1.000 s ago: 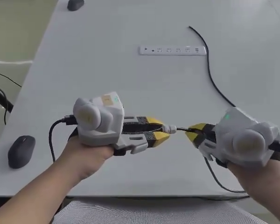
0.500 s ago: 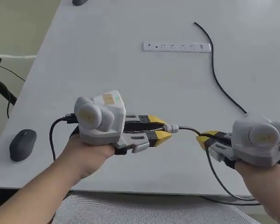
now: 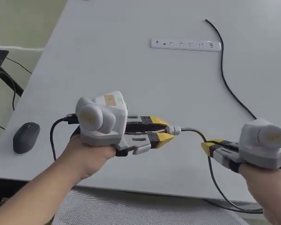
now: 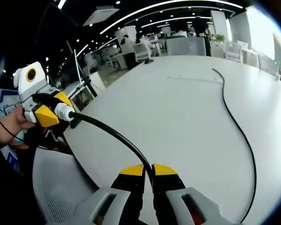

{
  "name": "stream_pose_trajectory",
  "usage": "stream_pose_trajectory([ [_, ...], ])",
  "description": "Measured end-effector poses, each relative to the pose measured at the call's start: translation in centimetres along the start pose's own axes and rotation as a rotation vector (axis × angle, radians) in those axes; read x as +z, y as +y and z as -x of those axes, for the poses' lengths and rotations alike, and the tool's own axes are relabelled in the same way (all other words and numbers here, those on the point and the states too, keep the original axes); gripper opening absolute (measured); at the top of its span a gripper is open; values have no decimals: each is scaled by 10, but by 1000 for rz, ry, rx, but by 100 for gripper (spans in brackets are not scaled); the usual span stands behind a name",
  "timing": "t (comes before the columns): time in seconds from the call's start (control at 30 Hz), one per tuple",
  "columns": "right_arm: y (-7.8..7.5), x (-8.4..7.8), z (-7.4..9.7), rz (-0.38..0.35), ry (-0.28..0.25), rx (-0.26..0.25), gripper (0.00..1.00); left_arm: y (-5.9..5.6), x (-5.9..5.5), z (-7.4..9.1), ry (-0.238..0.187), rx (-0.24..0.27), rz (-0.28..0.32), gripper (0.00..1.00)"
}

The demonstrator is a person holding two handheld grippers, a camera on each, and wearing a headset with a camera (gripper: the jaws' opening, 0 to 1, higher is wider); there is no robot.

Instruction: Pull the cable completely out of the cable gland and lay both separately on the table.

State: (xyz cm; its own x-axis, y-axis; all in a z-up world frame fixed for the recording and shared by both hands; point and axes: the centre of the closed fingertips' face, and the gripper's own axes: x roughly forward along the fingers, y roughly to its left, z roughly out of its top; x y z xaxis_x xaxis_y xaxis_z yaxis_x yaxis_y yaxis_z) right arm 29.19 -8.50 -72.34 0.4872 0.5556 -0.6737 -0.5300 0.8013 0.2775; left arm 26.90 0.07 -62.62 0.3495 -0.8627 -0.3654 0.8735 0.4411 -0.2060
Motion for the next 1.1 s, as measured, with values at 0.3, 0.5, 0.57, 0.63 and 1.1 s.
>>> stream_pose_trajectory([
  [0.3, 4, 0, -3, 63, 13, 30, 1, 3, 4, 1, -4, 24, 15, 15],
  [0.5, 4, 4, -1, 158, 17, 32, 1, 8, 7, 2, -9, 33, 14, 15],
  [0.57, 7, 4, 1, 190, 24, 42, 1, 8, 8, 2, -10, 32, 17, 15],
  [0.63, 9, 8, 1, 218, 5, 44, 3, 8, 8, 2, -6, 30, 15, 15],
  [1.1, 64, 61, 20, 611, -106, 124, 18, 7, 7, 1, 2, 28, 27, 15],
])
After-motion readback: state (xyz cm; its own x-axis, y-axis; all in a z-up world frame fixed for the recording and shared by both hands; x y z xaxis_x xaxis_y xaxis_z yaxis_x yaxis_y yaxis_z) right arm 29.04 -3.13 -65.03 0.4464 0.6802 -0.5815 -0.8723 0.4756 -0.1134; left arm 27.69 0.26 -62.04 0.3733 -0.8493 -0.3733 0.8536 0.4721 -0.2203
